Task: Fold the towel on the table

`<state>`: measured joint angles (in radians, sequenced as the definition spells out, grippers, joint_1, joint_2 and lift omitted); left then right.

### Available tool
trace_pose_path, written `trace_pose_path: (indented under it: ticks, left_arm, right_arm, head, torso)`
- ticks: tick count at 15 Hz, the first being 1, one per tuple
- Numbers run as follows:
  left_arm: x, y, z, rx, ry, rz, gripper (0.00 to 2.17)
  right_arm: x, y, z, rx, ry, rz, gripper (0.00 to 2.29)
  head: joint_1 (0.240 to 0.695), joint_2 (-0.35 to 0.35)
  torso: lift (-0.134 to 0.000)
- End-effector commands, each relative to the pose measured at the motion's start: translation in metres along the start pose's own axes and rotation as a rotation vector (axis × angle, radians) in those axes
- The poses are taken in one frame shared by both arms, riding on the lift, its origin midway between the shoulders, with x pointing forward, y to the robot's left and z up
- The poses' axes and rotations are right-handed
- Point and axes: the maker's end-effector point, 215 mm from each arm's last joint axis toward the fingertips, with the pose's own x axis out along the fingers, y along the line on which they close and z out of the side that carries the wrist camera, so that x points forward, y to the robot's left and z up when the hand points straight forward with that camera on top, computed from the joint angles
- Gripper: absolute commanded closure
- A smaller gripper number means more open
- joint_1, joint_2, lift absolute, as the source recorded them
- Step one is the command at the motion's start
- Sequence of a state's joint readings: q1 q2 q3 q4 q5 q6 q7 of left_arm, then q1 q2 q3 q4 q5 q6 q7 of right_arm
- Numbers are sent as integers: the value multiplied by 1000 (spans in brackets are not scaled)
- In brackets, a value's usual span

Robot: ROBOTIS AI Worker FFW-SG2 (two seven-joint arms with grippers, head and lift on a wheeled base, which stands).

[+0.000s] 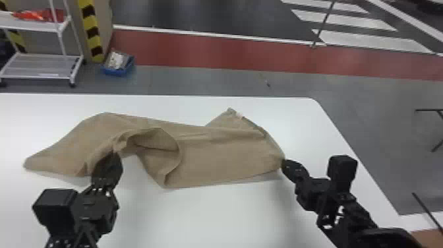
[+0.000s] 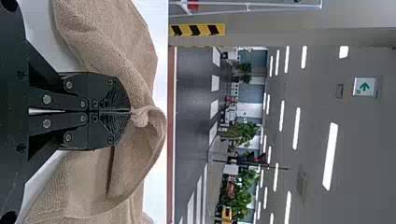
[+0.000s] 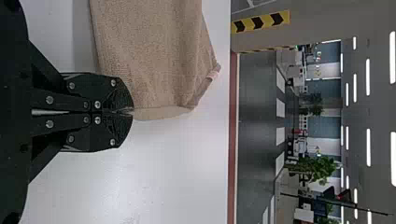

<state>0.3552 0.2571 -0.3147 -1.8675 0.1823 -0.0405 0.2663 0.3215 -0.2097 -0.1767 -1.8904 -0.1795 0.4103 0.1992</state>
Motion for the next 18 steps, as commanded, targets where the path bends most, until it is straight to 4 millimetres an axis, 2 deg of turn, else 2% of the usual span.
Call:
trace_pose_path:
  ticks: [1, 3, 5, 6, 8, 12, 13, 15, 18]
  left_arm:
    - [-6, 22, 24, 35, -31, 40, 1652]
    - [-11, 48, 63, 81, -90, 91, 1652]
    - [-22, 84, 101, 128, -132, 164, 1652]
    - [-26, 94, 117, 140, -153, 181, 1652]
    - [-33, 113, 129, 176, -138, 211, 1652]
    - [-37, 125, 138, 235, -100, 202, 1652]
    - [-35, 129, 142, 251, -101, 208, 1652]
    - [-26, 134, 155, 254, -123, 214, 1652]
    - [9, 158, 181, 220, -176, 242, 1652]
  right_arm:
    - [-9, -1, 30, -25, -32, 9, 1396]
    - [-17, -9, 56, -70, -40, 6, 1396]
    - [-28, -25, 86, -86, -49, 8, 1396]
    - [-35, -36, 91, -65, -52, -3, 1396]
    - [-40, -45, 109, -53, -63, 4, 1393]
    - [-48, -69, 140, -4, -123, -16, 1393]
    - [-43, -72, 151, 6, -141, -20, 1393]
    - [-30, -83, 159, 27, -127, -26, 1396]
    - [11, -93, 176, 50, -125, -29, 1396]
  head:
    - [695, -204]
    - [695, -190]
    - [695, -168]
    - [695, -148]
    - [695, -132]
    - [695, -122]
    - [695, -123]
    - [695, -128]
    - [676, -123]
  torso:
    - [-128]
    - [-128]
    - [-128]
    - [-128]
    - [-128]
    - [-128]
    - [-128]
    - [-128]
    - [-128]
